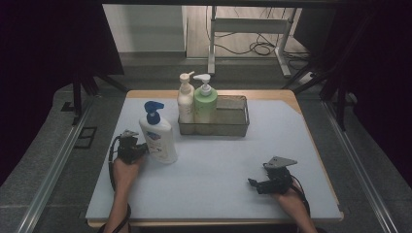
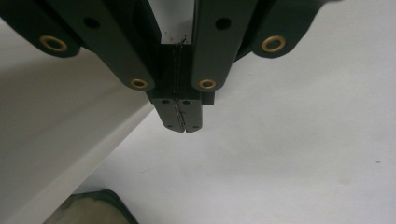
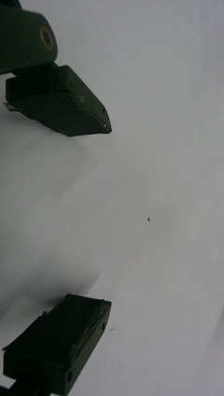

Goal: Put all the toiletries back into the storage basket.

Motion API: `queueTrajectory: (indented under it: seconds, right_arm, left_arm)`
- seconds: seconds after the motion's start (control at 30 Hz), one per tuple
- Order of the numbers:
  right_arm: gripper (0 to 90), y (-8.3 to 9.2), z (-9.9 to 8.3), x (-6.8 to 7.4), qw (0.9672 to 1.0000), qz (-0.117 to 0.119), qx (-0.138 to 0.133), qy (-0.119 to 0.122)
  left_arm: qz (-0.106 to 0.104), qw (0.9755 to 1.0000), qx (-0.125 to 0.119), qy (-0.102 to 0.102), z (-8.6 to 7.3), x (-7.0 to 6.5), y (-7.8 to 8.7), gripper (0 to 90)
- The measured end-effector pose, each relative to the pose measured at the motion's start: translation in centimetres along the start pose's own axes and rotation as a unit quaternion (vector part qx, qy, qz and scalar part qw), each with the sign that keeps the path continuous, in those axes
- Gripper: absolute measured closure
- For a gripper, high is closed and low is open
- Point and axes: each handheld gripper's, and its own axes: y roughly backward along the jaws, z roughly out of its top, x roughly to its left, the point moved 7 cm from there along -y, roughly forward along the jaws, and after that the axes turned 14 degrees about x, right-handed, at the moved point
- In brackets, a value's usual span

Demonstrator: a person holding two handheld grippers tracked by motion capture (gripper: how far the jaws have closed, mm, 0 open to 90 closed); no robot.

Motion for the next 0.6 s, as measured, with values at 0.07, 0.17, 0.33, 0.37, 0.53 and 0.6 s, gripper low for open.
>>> queueTrajectory:
  seconds: [0.07,0.17,0.33,0.37,0.53,0.6]
  right_arm:
    - [12.5,0.0,0.0,0.0,1.0000,0.000,0.000,0.000]
    - [12.5,0.0,0.0,0.0,1.0000,0.000,0.000,0.000]
    - [12.5,0.0,0.0,0.0,1.0000,0.000,0.000,0.000]
    - [12.6,0.0,0.0,0.0,1.0000,0.000,0.000,0.000]
    - [12.5,0.0,0.0,0.0,1.0000,0.000,0.000,0.000]
    - [12.6,0.0,0.0,0.0,1.0000,0.000,0.000,0.000]
  left_arm:
    - [-0.002,1.0000,0.002,-0.004,0.1,-0.3,-0.1,89.1]
    - [-0.003,0.9999,0.007,-0.012,0.1,-0.8,-0.3,89.1]
    - [-0.006,0.9997,0.013,-0.021,0.3,-1.6,-0.5,89.1]
    - [-0.007,0.9997,0.012,-0.019,0.3,-1.8,-0.6,89.1]
    - [-0.013,0.9995,0.016,-0.026,0.3,-2.7,-0.8,89.1]
    - [-0.014,0.9993,0.018,-0.029,0.2,-3.1,-0.9,89.1]
